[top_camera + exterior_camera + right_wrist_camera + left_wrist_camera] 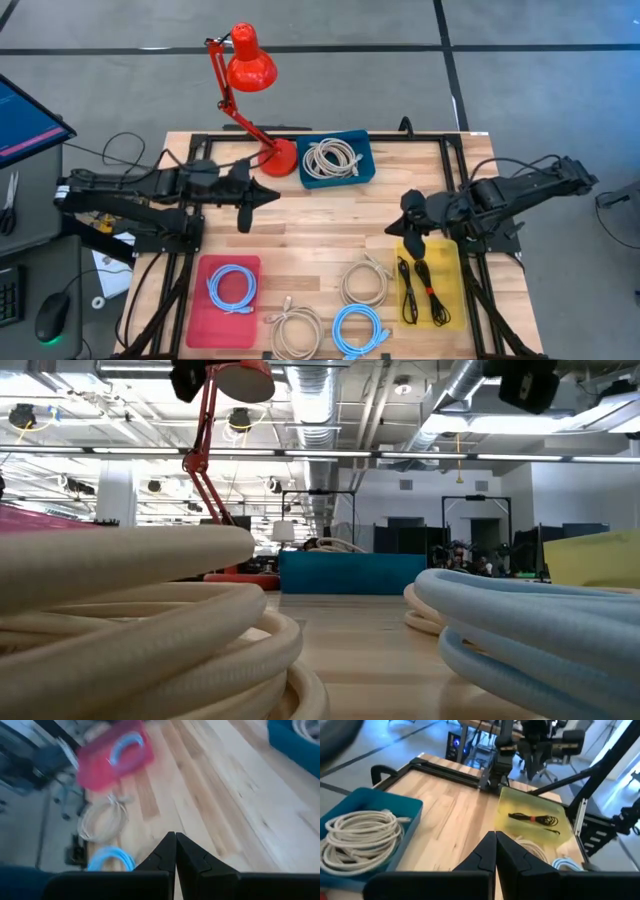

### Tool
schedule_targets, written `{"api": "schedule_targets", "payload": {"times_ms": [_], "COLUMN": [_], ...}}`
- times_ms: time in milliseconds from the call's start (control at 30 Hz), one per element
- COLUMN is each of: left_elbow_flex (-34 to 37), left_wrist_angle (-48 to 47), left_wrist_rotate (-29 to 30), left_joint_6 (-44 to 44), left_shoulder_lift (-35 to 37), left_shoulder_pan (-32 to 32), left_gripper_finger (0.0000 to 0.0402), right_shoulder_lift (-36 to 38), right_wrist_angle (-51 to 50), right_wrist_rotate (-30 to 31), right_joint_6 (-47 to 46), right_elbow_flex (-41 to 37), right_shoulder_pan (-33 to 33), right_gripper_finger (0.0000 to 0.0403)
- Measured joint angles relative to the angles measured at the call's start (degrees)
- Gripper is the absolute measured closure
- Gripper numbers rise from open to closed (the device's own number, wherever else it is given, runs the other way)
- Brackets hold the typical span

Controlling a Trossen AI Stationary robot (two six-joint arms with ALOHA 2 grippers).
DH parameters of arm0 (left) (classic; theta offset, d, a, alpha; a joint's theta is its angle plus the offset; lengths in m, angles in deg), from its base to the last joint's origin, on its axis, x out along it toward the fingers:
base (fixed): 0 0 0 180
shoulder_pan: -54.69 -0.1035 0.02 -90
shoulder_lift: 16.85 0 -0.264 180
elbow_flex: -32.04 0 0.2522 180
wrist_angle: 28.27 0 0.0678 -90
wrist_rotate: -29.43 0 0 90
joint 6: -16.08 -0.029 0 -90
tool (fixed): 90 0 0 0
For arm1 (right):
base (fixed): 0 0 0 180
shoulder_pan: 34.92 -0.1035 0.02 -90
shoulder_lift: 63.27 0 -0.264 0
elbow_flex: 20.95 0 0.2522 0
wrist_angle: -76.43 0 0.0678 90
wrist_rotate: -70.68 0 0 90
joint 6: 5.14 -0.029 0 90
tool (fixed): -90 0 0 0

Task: Sort HDMI cables
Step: Put the blue HDMI cable into the red bin

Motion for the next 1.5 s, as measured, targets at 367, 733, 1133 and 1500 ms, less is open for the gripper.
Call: {"api": "schedule_targets", "payload": {"times_ms": [367, 733, 1133, 1500], "left_elbow_flex": [4.4, 4.4, 4.4, 4.4], "left_wrist_angle": [2.6, 3.1, 3.3, 3.6], "left_wrist_rotate": [4.2, 4.4, 1.8, 1.5], "left_joint_6": [3.2, 2.9, 1.3, 1.7], "left_shoulder_lift": [1.7, 1.5, 1.5, 1.5], "left_shoulder_pan": [2.5, 2.5, 2.5, 2.5], "left_gripper_finger": [0.0397, 0.0395, 0.0394, 0.0394], "right_shoulder_lift": [-10.4, -23.1, -34.7, -44.7], "right_wrist_angle": [-13.4, -16.9, -12.2, -10.1], "right_wrist_rotate": [-10.9, -13.3, -15.5, -14.9], "right_joint_6": [-9.3, -7.7, -12.5, -15.3], "right_elbow_flex": [9.8, 21.8, 27.2, 27.3], "right_shoulder_pan": [-1.8, -7.7, -14.3, -17.4], "right_gripper_finger": [0.0403, 0.0403, 0.0401, 0.0304]}}
